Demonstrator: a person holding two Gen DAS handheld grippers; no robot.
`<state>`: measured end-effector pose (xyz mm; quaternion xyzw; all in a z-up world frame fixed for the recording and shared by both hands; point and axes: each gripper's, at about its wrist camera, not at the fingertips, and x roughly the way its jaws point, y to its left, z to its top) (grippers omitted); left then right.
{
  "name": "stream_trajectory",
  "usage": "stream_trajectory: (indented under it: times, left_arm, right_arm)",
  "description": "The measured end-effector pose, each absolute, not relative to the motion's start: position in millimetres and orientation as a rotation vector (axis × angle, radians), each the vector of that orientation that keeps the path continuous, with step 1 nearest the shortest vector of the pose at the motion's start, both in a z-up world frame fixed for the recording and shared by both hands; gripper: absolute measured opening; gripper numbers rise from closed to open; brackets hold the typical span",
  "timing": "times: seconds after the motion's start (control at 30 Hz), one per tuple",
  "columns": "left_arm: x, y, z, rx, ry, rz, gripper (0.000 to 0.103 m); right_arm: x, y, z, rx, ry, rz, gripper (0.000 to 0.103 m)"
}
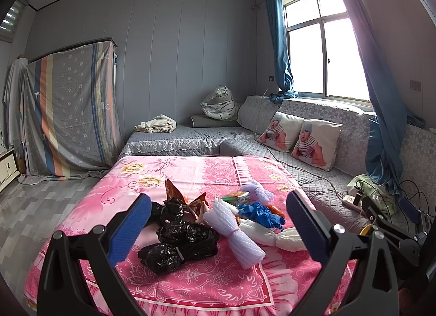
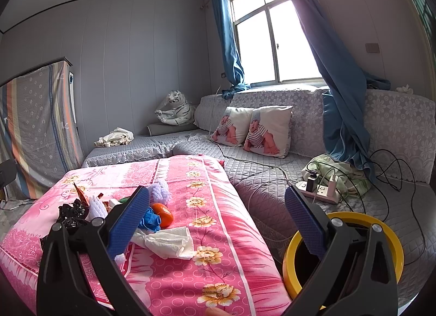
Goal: Collect trash
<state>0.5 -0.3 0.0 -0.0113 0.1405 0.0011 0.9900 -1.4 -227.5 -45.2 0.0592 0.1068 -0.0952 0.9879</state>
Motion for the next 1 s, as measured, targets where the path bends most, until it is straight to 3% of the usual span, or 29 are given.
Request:
stream_trajectory:
  times: [1.0]
  left_arm:
    - [-3.5, -2.5, -6.3, -0.023, 0.287, 0.002, 0.096]
  right_arm:
    - [2.2, -224.0, -50.4, 0.118, 0.221, -0.192, 0.095]
